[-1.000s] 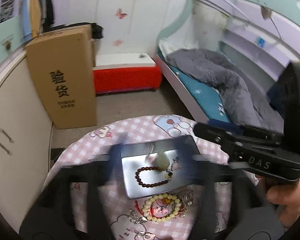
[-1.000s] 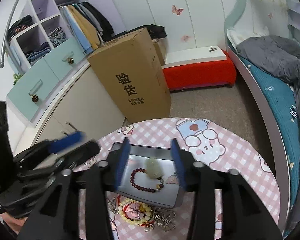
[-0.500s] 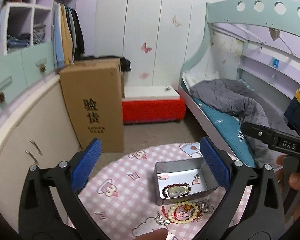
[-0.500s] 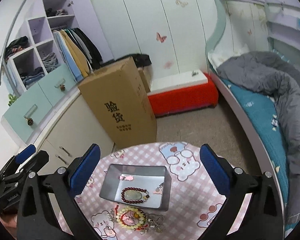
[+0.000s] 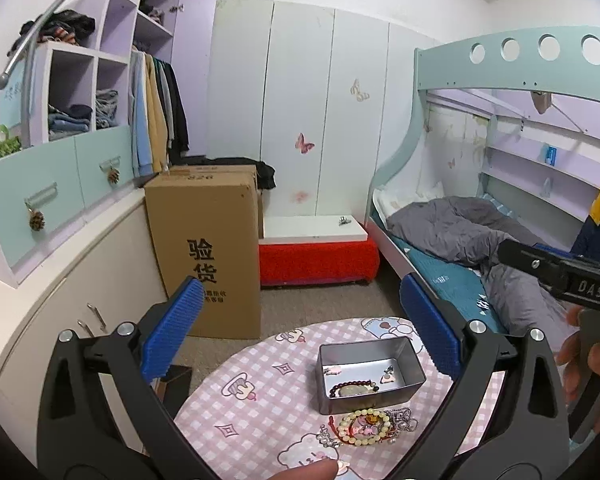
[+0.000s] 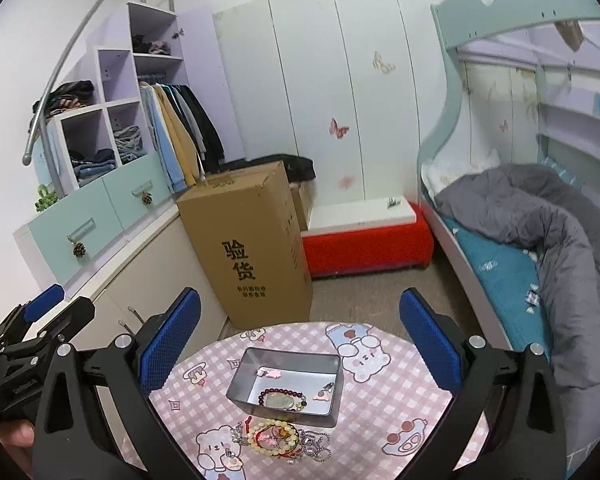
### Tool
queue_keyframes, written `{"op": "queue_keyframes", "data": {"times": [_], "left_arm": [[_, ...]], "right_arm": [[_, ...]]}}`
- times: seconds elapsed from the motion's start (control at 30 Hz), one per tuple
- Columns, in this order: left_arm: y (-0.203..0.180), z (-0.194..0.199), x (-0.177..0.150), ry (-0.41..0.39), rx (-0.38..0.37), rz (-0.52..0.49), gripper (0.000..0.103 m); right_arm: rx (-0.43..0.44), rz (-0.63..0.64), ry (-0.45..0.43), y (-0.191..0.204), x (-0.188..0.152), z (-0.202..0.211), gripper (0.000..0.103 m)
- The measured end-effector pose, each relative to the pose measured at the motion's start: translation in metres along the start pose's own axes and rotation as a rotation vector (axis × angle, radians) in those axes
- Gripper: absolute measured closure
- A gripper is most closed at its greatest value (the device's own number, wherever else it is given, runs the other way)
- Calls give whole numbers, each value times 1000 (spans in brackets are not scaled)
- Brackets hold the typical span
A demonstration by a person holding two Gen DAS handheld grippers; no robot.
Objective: Organize jewelry
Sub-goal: 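Move both tools back toward the jewelry pile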
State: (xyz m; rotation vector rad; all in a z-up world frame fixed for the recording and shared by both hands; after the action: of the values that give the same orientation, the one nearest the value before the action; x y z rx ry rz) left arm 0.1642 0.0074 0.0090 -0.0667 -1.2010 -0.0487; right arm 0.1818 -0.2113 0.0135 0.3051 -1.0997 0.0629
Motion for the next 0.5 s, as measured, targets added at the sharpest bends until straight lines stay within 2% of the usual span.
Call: {"op": "queue_keyframes", "data": {"times": [0.27, 0.5], "left_arm": [[11, 30, -14, -32, 26, 4, 6], [12, 46, -48, -21, 20, -41, 6]], "right_arm": [[-23, 49, -79, 10, -11, 41, 7], [-71, 74, -107, 10, -35, 66, 7]]}}
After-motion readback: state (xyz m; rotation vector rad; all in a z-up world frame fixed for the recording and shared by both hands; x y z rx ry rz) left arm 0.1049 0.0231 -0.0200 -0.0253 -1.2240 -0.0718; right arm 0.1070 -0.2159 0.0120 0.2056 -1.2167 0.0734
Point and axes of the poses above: each gripper's, at about its wrist camera, not at the fingertips, and z roughly against the way its jaws point, y to its left, x to its top, the point moved 3 cm from there along -z, roughly the way its jaws point, and after that the axes turned 3 degrees about x, right-handed, at the moved point
